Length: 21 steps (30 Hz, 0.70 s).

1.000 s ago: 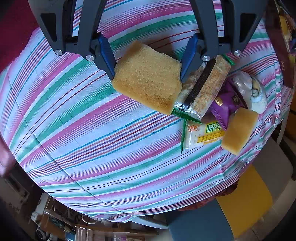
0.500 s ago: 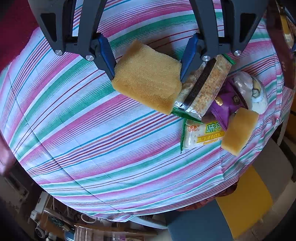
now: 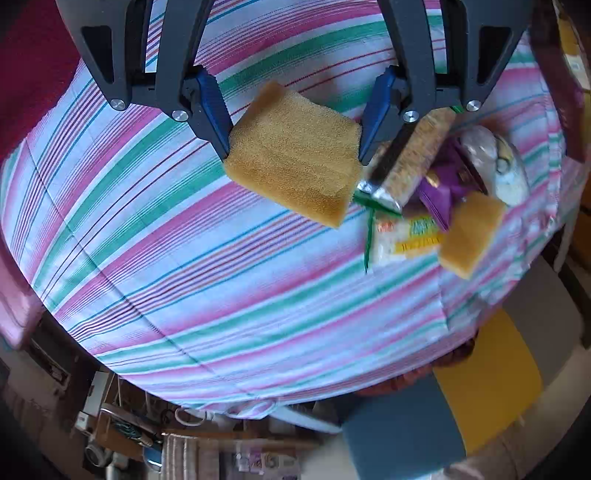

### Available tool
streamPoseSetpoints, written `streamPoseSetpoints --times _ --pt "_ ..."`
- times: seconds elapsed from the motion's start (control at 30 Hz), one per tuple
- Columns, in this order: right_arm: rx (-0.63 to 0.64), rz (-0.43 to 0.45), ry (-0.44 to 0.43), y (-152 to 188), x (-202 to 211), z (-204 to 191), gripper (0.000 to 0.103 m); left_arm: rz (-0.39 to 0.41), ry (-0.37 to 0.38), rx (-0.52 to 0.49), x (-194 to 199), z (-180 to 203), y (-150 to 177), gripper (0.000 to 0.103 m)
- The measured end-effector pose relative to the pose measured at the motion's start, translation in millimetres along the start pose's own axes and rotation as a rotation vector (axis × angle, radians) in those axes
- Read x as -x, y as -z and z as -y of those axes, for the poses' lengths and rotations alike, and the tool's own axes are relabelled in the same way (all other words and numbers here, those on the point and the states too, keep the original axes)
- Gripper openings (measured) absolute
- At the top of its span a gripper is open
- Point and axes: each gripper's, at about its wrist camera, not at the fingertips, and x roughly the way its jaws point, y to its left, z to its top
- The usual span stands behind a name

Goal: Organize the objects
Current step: 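Carry the purple packet into the gold tray and open the left tool, then carry the yellow sponge into the gold tray and open the right tool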

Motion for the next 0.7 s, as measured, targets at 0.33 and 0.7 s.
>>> streamPoseSetpoints --times 0.33,0.7 --pt "0.13 0.122 -0.098 6 30 -30 0.065 0.002 0.036 -0.037 23 6 35 0.039" --pt "0.145 0.11 -0.086 8 26 -31 0.065 -0.012 0.065 -0.042 30 8 50 0.039"
